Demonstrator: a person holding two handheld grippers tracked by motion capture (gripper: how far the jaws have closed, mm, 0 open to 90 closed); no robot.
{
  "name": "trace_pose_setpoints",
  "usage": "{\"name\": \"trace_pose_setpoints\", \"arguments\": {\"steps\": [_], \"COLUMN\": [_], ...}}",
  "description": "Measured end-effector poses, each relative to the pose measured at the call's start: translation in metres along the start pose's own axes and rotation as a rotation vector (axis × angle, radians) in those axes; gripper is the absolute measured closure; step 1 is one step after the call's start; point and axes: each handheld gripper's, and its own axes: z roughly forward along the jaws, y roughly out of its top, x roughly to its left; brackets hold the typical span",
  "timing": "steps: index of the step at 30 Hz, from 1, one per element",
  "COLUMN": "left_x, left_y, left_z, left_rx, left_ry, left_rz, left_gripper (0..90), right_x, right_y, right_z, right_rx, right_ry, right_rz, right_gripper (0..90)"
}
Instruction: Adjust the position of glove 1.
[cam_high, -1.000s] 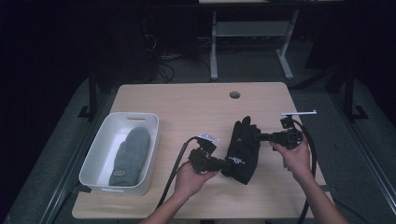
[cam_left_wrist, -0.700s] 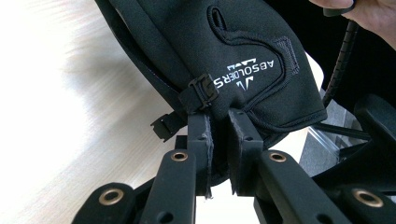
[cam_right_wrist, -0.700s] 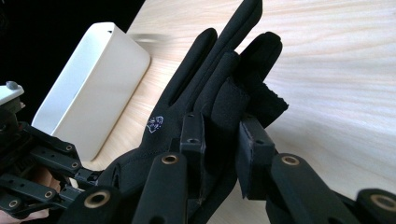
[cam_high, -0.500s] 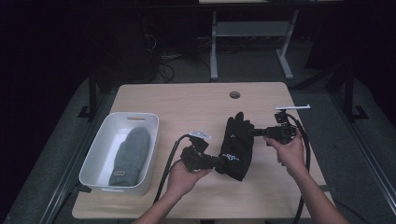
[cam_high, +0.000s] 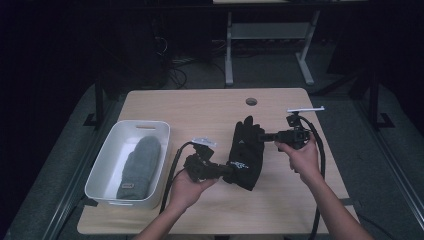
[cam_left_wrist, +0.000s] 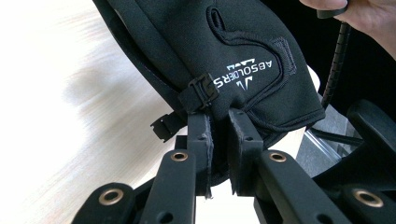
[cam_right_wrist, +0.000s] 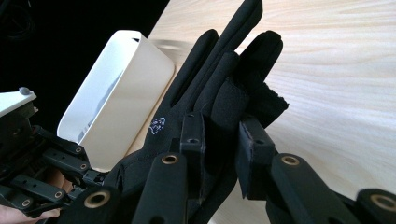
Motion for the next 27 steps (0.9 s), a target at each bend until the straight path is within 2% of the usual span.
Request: {"name": "trace_pose_setpoints", "arguments": {"steps": [27], "left_x": [0.010], "left_y": [-0.006], "left_z": [-0.032], "left_rx": [-0.033], "left_ry": [0.007], "left_rz": [-0.026], "left_gripper": [81.0], "right_x": [0.022], "right_y": [0.017], "right_z": [0.024], "right_rx": [0.017], "right_ry": [0.043], "right_rz": [-0.011], "right_gripper": [74.3]}}
